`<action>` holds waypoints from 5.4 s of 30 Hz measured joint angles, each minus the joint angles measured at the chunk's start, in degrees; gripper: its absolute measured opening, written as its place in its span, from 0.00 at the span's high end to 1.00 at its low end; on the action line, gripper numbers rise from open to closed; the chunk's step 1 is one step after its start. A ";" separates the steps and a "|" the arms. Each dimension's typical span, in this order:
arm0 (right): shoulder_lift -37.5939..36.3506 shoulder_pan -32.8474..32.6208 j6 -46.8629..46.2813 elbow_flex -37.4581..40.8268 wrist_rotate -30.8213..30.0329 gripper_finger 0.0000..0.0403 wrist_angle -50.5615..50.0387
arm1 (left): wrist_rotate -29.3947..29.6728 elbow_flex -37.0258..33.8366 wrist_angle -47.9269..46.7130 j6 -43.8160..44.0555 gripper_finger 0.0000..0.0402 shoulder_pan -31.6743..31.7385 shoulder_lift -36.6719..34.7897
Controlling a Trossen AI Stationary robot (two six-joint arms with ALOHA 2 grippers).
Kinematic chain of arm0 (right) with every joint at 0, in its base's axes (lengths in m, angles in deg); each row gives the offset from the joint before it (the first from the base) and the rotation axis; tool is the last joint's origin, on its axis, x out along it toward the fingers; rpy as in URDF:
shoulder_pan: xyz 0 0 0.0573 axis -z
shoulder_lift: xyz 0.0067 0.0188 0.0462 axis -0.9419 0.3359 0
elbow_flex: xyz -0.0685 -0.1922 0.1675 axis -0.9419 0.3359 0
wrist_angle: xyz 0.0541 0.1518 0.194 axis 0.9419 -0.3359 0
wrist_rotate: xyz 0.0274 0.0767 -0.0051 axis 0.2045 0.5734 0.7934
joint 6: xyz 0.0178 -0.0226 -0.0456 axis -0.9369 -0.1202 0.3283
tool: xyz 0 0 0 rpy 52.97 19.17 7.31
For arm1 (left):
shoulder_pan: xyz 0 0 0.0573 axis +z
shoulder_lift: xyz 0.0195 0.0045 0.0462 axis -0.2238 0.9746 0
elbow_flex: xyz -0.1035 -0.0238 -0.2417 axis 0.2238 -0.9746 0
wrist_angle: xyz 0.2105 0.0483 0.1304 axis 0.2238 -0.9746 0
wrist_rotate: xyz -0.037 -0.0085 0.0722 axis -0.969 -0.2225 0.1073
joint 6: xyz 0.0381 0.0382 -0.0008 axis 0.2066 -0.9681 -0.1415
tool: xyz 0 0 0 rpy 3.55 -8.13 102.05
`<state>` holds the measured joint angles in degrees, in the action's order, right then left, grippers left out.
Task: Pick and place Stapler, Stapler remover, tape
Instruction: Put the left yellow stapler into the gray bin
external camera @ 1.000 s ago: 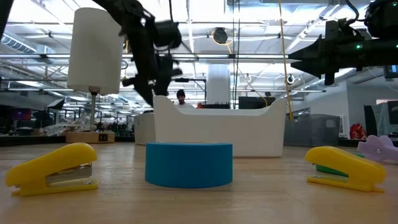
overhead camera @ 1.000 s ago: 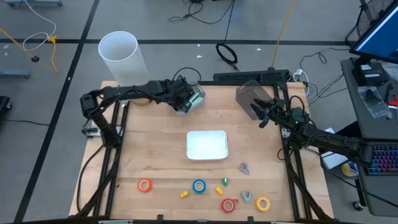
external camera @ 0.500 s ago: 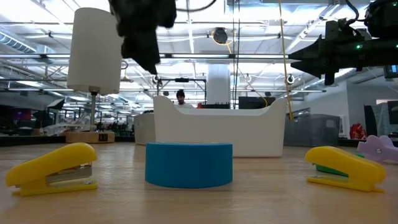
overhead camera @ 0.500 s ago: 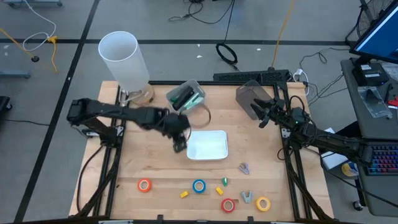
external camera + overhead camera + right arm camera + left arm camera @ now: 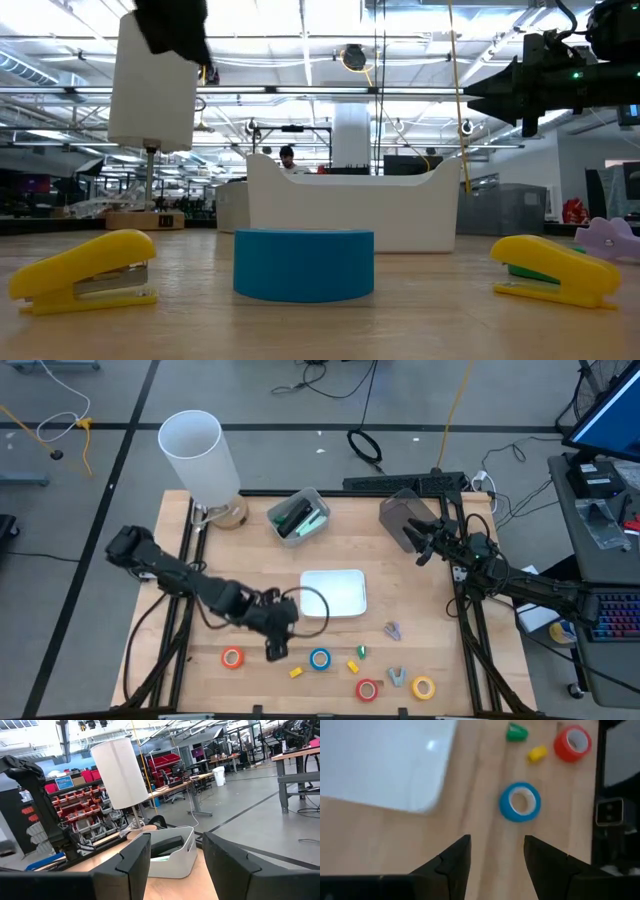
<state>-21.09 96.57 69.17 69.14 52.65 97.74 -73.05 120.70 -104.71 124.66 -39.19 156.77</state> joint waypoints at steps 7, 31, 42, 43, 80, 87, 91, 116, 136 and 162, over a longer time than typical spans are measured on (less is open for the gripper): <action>0.10 0.00 3.80 0.00 0.00 0.58 -0.67 | -2.98 0.00 8.82 5.75 0.54 -5.15 7.29; 0.39 0.02 4.08 0.02 0.00 0.58 -2.90 | -4.12 -0.04 15.93 22.84 0.54 -8.70 20.08; 0.39 0.02 4.08 0.01 0.00 0.58 -3.05 | -3.41 -0.04 16.18 23.21 0.54 -8.73 20.06; 0.39 0.02 4.08 0.02 0.00 0.58 -3.06 | -3.75 -0.04 16.70 23.22 0.54 -8.79 20.06; 0.37 0.02 4.06 0.00 -0.22 0.58 -5.60 | -3.77 0.24 22.04 5.04 0.71 -10.36 26.24; 0.37 0.02 4.06 0.02 -0.29 0.58 -5.60 | -4.84 0.18 20.26 3.52 0.85 -8.86 26.33; 0.37 0.02 3.93 0.02 -2.91 0.58 -5.60 | -4.30 0.17 20.27 3.69 0.86 -8.24 26.39; 0.37 0.02 3.89 0.01 -5.97 0.58 -5.28 | 6.58 -0.17 -14.32 34.02 0.86 -4.42 14.25; 0.37 0.02 3.89 0.02 -5.76 0.58 -5.40 | 35.10 -0.07 -11.62 19.87 0.86 17.81 0.36; 0.37 0.02 4.03 0.02 -7.51 0.58 -6.56 | 20.57 0.02 28.41 -16.14 0.86 48.09 13.02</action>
<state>-20.72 96.59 73.21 69.17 45.14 91.18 -52.48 120.71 -76.30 108.52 8.90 169.79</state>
